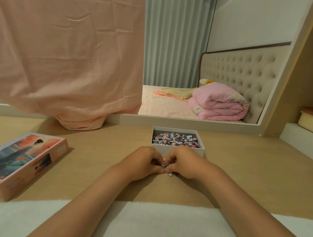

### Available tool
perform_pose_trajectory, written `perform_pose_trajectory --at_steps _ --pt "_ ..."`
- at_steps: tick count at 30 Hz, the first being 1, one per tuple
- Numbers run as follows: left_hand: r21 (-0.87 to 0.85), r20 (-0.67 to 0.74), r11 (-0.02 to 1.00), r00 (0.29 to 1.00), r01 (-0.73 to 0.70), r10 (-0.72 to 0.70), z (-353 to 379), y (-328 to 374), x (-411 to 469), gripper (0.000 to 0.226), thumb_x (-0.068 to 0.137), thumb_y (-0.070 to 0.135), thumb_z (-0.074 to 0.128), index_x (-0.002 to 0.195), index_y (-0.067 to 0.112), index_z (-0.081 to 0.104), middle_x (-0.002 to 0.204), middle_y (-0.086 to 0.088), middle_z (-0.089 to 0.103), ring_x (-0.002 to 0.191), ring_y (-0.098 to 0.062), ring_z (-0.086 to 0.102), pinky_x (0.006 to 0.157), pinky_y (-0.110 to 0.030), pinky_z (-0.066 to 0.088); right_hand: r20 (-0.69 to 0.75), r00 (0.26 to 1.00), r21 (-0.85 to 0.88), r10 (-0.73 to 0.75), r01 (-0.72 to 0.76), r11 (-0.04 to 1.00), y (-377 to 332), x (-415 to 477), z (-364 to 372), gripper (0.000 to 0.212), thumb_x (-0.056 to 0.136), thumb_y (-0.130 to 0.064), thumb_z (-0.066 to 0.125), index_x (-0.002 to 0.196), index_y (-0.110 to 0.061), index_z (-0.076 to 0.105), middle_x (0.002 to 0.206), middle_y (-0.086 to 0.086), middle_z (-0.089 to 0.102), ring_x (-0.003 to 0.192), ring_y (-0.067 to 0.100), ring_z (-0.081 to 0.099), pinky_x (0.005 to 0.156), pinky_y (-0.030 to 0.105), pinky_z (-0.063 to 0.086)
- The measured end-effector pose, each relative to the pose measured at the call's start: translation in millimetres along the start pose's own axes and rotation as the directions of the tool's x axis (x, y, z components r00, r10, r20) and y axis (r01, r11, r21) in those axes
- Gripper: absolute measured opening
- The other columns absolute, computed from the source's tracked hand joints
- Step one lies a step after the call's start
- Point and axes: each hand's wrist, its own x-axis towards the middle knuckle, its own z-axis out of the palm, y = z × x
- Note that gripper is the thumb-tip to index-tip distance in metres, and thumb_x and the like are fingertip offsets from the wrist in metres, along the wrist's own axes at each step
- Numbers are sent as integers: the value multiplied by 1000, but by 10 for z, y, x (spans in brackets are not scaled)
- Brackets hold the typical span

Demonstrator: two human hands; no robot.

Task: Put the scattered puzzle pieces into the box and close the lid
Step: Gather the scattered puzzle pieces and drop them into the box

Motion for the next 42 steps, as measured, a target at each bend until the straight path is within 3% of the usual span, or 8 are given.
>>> perform_pose_trajectory --at_steps 11,18,25,29,33,38,40,42 --pt "-178 -67 982 995 64 -77 17 32 77 5 85 22 71 89 19 72 81 4 71 72 -9 63 69 -25 49 -44 997 298 57 -41 954 54 -5 -83 6 84 -13 78 80 -14 74 75 18 73 53 21 62 54 31 56" --pt "-206 -176 974 975 97 -134 -263 42 521 11 86 25 72 93 17 75 82 -3 72 77 -19 64 72 -35 49 -288 951 366 112 2 931 84 233 -414 6 82 -13 80 81 -18 76 66 0 69 49 15 59 49 21 49" --pt "56 -79 992 991 112 -107 -147 -98 773 27 100 30 50 107 22 75 79 -5 69 74 -23 59 71 -38 48 -248 969 92 21 2 996 230 446 -447 24 97 -19 62 118 -22 74 103 6 75 96 22 66 84 33 50" --pt "67 -155 995 986 77 -66 -116 -158 710 27 100 30 51 117 26 71 107 1 65 98 -20 55 87 -37 45 -248 969 80 12 8 997 289 413 -414 30 101 -17 54 126 -23 68 117 5 71 105 22 63 88 31 48" --pt "-9 -256 1000 966 29 -31 -213 -56 484 21 95 26 58 110 27 73 94 7 60 84 -9 56 76 -26 43 -356 933 89 -47 84 993 214 214 -445 21 94 -16 63 108 -25 77 99 -11 72 82 -2 59 77 18 42" --pt "70 54 995 996 67 -71 -270 33 105 13 84 40 67 94 33 74 82 16 65 70 2 56 62 -11 39 5 996 90 -92 91 992 86 -106 -341 25 88 -19 72 111 -29 75 77 -19 66 54 -8 58 60 20 53" --pt "132 164 989 983 59 -81 -242 -4 -4 26 80 47 71 104 36 74 89 17 62 78 0 55 65 -9 38 119 986 13 -114 113 994 63 -130 -233 35 89 -22 73 123 -28 69 85 -19 65 67 -11 58 66 9 43" --pt "93 169 994 983 51 -66 -212 -66 -63 30 78 47 76 106 36 75 89 17 59 80 0 55 69 -10 39 160 975 -38 -152 160 986 63 -120 -149 36 89 -25 73 124 -27 69 90 -18 60 85 0 59 80 18 46"
